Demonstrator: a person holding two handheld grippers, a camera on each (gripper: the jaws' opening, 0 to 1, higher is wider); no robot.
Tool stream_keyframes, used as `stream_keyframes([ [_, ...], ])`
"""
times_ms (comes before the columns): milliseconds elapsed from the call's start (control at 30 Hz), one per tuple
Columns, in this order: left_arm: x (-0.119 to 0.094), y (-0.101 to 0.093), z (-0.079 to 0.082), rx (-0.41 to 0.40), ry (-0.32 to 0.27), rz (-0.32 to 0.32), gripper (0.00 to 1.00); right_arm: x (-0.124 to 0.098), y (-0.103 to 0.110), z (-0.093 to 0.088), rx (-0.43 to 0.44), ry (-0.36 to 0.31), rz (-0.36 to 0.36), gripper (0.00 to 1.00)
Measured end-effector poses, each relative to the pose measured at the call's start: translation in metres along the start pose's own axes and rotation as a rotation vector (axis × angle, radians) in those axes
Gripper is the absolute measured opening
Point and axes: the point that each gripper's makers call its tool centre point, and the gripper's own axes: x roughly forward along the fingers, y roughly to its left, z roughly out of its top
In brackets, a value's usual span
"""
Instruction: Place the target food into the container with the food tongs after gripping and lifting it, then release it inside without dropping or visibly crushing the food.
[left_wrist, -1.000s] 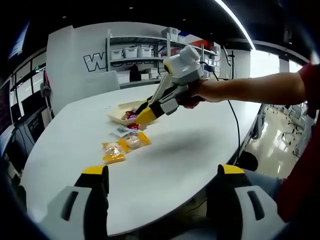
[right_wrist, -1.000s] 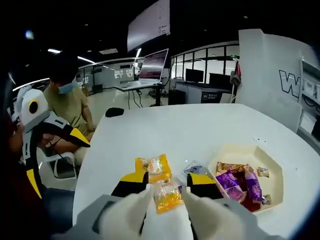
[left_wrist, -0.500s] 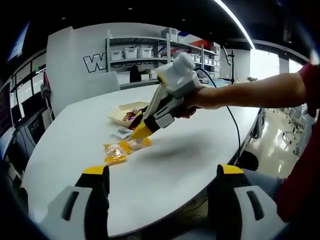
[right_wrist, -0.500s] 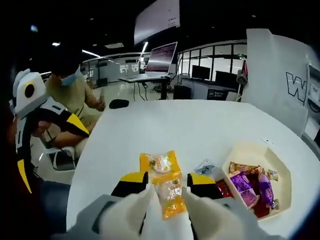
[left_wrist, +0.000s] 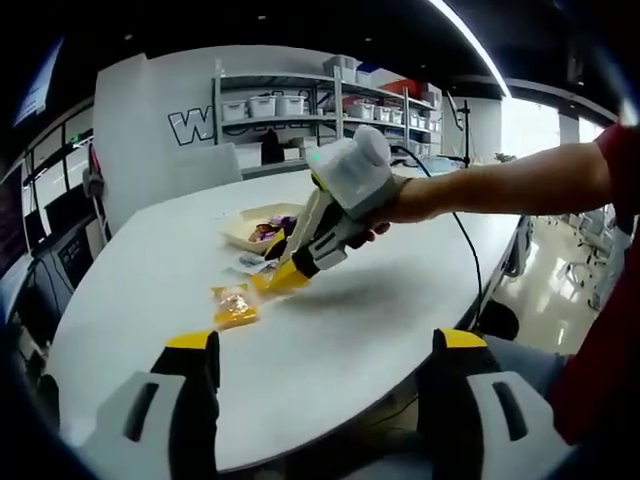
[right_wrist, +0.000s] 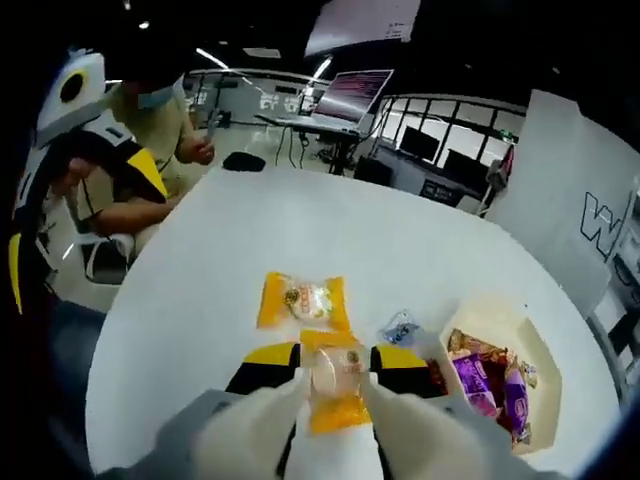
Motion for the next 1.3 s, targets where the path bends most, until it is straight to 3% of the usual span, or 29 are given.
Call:
stream_keyframes([
  [100,0.0,-0.001,-0.001,0.003,0.004,-0.001,0.85,0.0,-0.003,-0.001,0.023,0.006,-0.005,0.19],
  [167,-0.001,-0.003,-0.001,0.004,0.001,-0.003,0.85,-0.003,-0.005,-0.004,0.109,0.029,-0.027,0.18],
  [300,0.0,-0.006,-0.004,0.006,0.008,-0.004,0.85,-0.006,-0.009,-0.005,0.14,0.027,-0.032,0.18],
  [633,-0.002,-0.009,-0.001,0.011,0.005,-0.006,0.84,-0.016,-0.007,-0.01,0.139,0.009,-0.03,0.19],
  [800,-0.001,-0.008,0.004,0.008,-0.003,-0.002,0.84,-0.021,-0.004,-0.004,0.292,-0.033,-0.002,0.18],
  [1133,0.002,-0.012,0.005,0.023,0.003,-0.011,0.84,-0.031,-0.009,0.011,0.354,-0.107,-0.003,0.19],
  [1300,0.003,-0.012,0.006,0.023,-0.002,-0.016,0.84,-0.034,-0.009,0.011,0.366,-0.113,-0.008,0.19],
])
